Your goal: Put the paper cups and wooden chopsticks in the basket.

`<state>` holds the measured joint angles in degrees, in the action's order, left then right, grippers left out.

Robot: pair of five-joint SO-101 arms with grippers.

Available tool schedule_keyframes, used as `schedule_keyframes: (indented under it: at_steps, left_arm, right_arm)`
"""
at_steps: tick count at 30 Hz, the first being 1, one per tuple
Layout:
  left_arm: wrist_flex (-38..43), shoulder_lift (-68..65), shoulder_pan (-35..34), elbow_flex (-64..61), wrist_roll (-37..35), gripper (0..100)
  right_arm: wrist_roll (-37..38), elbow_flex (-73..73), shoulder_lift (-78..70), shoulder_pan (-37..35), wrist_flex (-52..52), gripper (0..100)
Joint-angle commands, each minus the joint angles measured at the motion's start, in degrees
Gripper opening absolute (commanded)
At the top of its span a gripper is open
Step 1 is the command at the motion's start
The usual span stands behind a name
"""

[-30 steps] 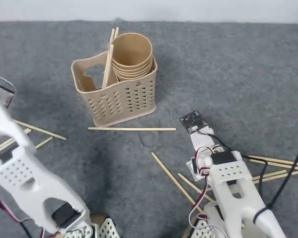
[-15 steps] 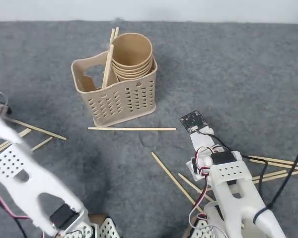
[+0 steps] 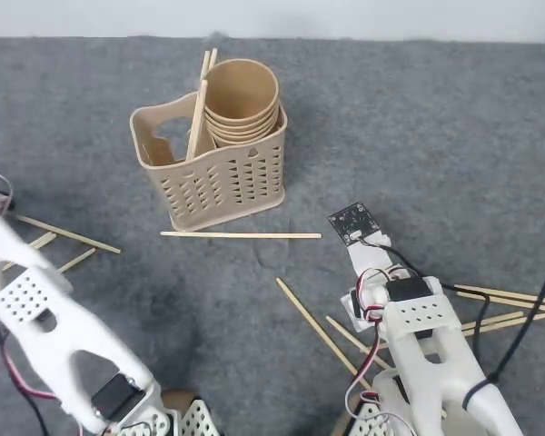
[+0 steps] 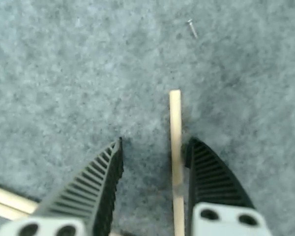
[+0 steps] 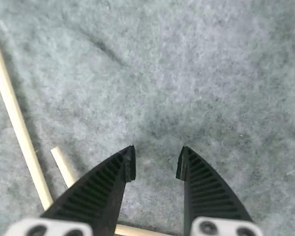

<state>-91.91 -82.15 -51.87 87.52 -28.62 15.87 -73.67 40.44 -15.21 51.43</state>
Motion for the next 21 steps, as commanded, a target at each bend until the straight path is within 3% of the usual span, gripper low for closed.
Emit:
schedule_keyframes:
  at_steps: [1, 3, 6, 14, 21]
  left_arm:
    - [-5.2, -2.3, 3.1, 9.0, 0.5, 20]
    - [-7.2, -1.1, 3.5, 8.5, 0.5, 16]
    - [-8.6, 0.0, 3.3, 8.5, 0.5, 0]
    - [-8.7, 1.9, 2.9, 8.4, 0.5, 1]
    - [-8.8, 11.5, 2.4, 8.4, 0.5, 1]
  right_arm:
    - [0.3, 0.4, 1.6, 0.3, -0.7, 15.4]
    - [0.3, 0.4, 1.6, 0.3, -0.6, 15.4]
    - [0.3, 0.4, 1.6, 0.3, -0.6, 15.4]
    - [0.4, 0.4, 1.6, 0.3, -0.6, 15.4]
    - [0.4, 0.4, 1.6, 0.3, -0.6, 15.4]
